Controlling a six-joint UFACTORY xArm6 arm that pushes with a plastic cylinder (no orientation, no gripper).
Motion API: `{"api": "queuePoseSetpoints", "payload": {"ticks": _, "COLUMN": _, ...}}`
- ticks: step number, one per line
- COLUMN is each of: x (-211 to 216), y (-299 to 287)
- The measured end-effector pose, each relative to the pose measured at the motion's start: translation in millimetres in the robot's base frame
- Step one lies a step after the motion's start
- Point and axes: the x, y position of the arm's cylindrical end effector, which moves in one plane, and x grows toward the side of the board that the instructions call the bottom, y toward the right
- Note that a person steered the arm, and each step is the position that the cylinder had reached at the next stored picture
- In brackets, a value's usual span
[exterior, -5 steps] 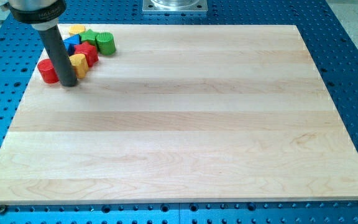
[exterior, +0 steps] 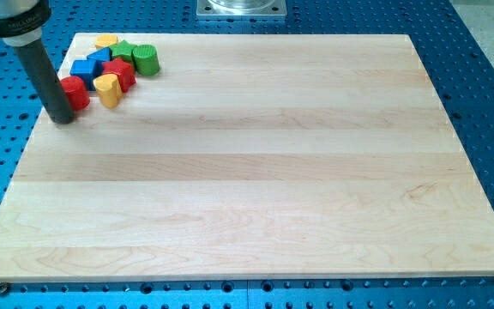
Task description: Push the red circle closely to the blue cube
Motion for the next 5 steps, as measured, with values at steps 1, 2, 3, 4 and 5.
{"api": "queuePoseSetpoints", "payload": {"ticks": 1, "x": 5, "y": 0}}
{"api": "queuePoseSetpoints", "payload": {"ticks": 2, "x": 6, "y": 0}}
{"api": "queuePoseSetpoints", "payload": {"ticks": 3, "x": 7, "y": 0}}
{"api": "queuePoseSetpoints", "payload": {"ticks": 4, "x": 12, "y": -2}}
{"api": "queuePoseSetpoints", "payload": {"ticks": 5, "x": -19, "y": -14}}
